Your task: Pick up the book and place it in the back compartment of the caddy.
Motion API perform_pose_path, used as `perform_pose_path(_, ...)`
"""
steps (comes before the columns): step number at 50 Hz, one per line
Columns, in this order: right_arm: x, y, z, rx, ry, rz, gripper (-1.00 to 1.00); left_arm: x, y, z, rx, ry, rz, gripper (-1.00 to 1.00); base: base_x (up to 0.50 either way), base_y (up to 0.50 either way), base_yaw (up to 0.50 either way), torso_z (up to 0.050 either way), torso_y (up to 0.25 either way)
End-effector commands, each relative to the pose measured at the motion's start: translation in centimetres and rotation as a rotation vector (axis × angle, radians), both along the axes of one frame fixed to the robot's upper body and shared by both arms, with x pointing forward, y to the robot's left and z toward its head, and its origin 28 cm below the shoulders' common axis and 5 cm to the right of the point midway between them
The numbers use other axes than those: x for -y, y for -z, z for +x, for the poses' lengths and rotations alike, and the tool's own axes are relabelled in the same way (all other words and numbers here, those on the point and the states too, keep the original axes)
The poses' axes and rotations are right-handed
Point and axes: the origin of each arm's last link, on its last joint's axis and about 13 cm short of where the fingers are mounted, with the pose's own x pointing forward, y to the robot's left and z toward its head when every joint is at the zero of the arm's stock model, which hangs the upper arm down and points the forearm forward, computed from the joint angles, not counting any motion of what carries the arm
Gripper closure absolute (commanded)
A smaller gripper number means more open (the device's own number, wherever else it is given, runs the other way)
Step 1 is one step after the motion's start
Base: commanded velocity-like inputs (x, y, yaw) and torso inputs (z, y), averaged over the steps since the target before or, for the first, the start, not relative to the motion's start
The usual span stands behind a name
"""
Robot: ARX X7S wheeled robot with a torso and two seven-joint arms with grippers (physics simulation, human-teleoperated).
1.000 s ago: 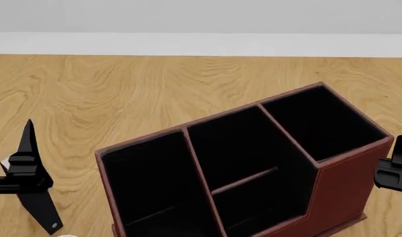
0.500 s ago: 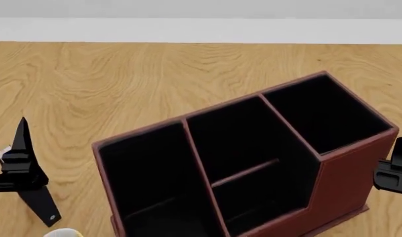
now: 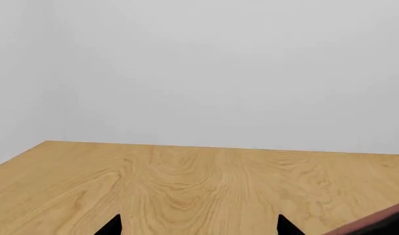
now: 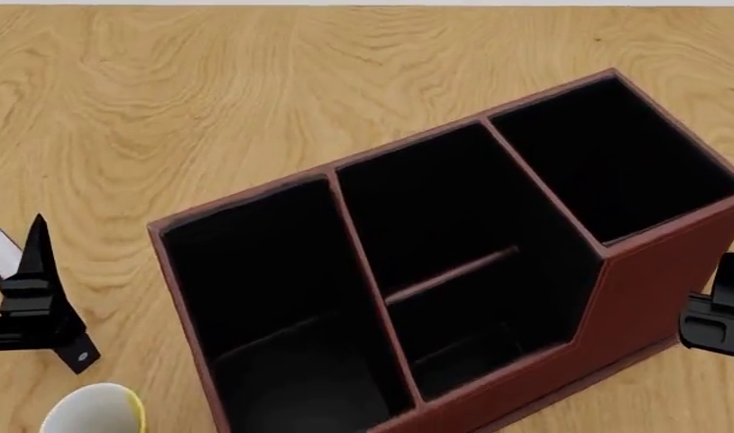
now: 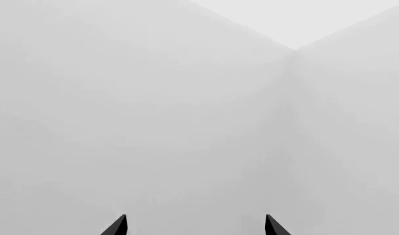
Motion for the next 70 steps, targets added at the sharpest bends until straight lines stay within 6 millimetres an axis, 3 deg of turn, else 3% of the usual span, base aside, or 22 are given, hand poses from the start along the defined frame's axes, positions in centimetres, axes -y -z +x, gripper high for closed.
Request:
perform_pose_path(1,0.0,0.1,0.0,-0.001,0.0,0.0,-1.0,0.0,-0.1,-0.1,0.001,-0.005,-0.001,-1.0,0.0,0.0,0.0,0.0,-0.146)
perform_pose_path(18,0.2,0.2,-0.1,-0.003,0.003,0.002,-1.0,-0.6,-1.4,-0.6,-0.095,-0.008,-0.061,-1.0,0.0,0.0,0.0,0.0,-0.02)
perform_pose_path(35,0.2,0.1,-0.2,0.0,0.003,0.001,-1.0,-1.0,-4.2,-1.3,-0.248,0.004,-0.198,-1.0,0.0,0.0,0.0,0.0,0.0)
perform_pose_path(39,0.2,0.2,-0.2,-0.003,0.003,0.002,-1.0,-0.8,-4.2,-1.1,-0.337,-0.073,-0.17,-1.0,0.0,0.0,0.0,0.0,0.0)
perform_pose_path(51,0.3,0.5,0.0,-0.006,0.002,0.011,-1.0,-0.2,-4.8,-0.7,-0.393,-0.115,-0.277,-1.0,0.0,0.0,0.0,0.0,0.0)
perform_pose_path(70,0.3,0.7,0.0,-0.011,-0.001,0.012,-1.0,-0.1,-4.3,0.7,-0.475,-0.093,-0.339,-1.0,0.0,0.0,0.0,0.0,0.0)
